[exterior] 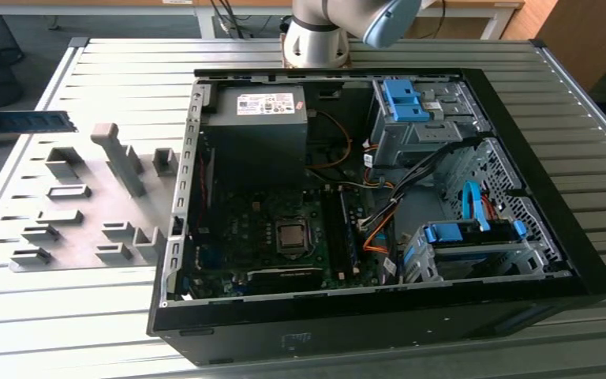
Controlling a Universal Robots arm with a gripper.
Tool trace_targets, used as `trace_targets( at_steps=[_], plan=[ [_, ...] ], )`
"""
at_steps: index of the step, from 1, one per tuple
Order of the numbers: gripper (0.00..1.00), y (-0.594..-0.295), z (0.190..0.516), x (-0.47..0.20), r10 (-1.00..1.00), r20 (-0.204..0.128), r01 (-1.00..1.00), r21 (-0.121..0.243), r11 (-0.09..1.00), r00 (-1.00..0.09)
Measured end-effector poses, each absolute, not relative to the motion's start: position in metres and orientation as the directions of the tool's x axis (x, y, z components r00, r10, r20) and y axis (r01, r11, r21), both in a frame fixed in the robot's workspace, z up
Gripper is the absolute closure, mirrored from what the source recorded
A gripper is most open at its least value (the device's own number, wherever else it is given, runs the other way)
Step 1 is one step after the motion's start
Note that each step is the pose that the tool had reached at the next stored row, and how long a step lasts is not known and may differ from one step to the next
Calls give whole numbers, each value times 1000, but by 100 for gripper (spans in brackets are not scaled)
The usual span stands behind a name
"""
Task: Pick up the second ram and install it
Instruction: 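Pick up the second ram and move it above second insertion slot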
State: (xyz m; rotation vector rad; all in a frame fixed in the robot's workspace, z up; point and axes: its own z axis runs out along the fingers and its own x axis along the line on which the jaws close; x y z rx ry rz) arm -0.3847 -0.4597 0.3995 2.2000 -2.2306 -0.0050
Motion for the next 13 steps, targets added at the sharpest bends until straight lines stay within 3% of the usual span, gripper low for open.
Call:
trace_targets(
  at_steps=[13],
  plan=[
    [85,-460,399,-378,-1000,4,-1000,8,14,-14]
  ],
)
